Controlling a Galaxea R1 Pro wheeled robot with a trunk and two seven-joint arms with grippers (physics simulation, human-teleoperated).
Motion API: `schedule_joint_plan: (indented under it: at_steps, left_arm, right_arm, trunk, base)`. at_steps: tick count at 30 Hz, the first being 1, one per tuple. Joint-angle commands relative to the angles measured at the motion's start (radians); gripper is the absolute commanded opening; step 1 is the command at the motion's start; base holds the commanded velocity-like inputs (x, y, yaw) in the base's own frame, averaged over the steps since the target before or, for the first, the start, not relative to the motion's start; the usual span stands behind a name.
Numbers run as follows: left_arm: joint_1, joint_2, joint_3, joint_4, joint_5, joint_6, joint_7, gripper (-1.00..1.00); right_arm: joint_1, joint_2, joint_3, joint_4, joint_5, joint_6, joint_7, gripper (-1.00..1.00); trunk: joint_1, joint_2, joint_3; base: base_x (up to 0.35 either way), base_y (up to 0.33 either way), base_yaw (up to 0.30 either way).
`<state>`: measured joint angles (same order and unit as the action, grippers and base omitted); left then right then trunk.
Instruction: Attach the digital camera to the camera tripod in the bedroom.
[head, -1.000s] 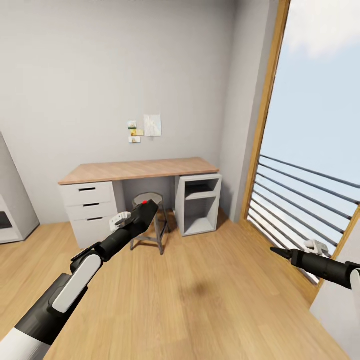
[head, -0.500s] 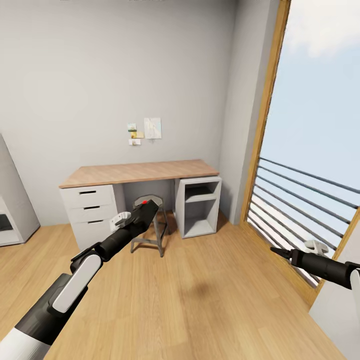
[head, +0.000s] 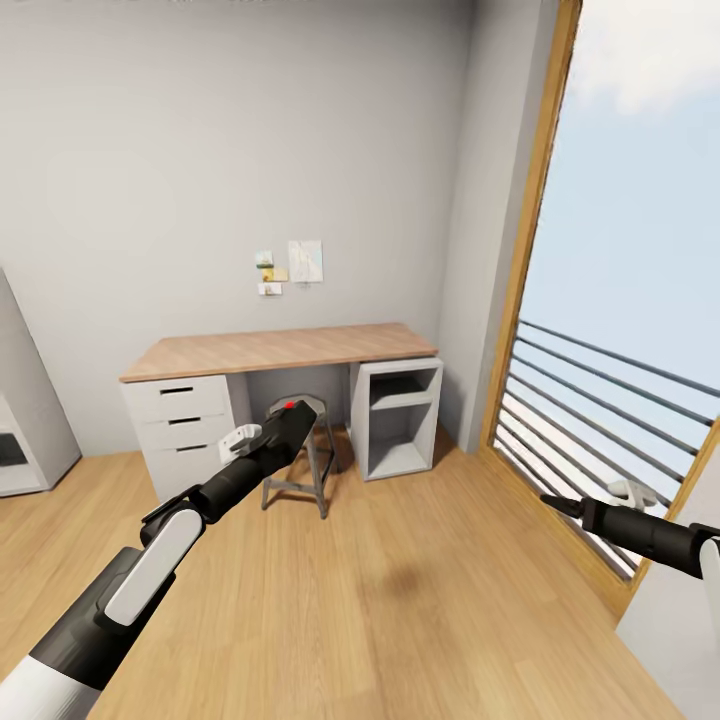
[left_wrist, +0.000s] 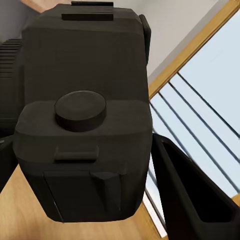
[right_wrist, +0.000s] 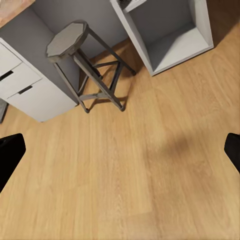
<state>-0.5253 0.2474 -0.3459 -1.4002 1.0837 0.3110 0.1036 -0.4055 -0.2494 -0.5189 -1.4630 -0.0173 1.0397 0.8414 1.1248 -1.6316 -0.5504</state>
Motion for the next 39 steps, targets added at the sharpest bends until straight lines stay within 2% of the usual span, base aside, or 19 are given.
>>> schedule_joint_plan:
  at_steps: [1,11,15,17,23,39]
  left_arm:
    - [-0.001,0.001,-0.002,-0.002,0.009,0.002,0.008,-1.0]
    - [-0.001,0.0,-0.002,-0.002,0.009,0.0,0.008,-1.0]
    - [-0.001,0.0,-0.002,-0.002,0.009,0.0,0.008,-1.0]
    - [-0.001,0.0,-0.001,-0.001,0.009,0.0,0.008,-1.0]
    - [-0.001,0.0,-0.001,0.0,0.01,0.0,0.008,-1.0]
    - [-0.001,0.001,0.001,0.0,0.01,0.0,0.008,-1.0]
  right_arm:
    - [-0.001,0.0,-0.001,0.0,-0.001,0.008,0.002,1.0]
    - [-0.001,0.0,0.001,0.0,-0.001,0.008,0.002,1.0]
    - [-0.001,0.0,0.033,0.0,-0.001,0.008,0.001,1.0]
    - [-0.001,0.001,0.075,0.0,0.001,0.008,-0.001,1.0]
    - [-0.001,0.009,0.099,0.0,0.002,0.008,-0.007,1.0]
    - [-0.001,0.02,0.106,0.012,-0.001,0.008,-0.048,1.0]
  trunk:
    - [-0.004,0.007,0.002]
    - [-0.042,0.077,0.033]
    - [-0.058,0.105,0.046]
    - [-0.065,0.119,0.052]
    - [-0.088,0.161,0.071]
    - [-0.15,0.273,0.121]
  base:
    - [0.0,0.0,0.0]
    - [0.0,0.0,0.0]
    - [0.0,0.0,0.0]
    - [0.0,0.0,0.0]
    - [0.0,0.0,0.0]
    - [0.0,0.0,0.0]
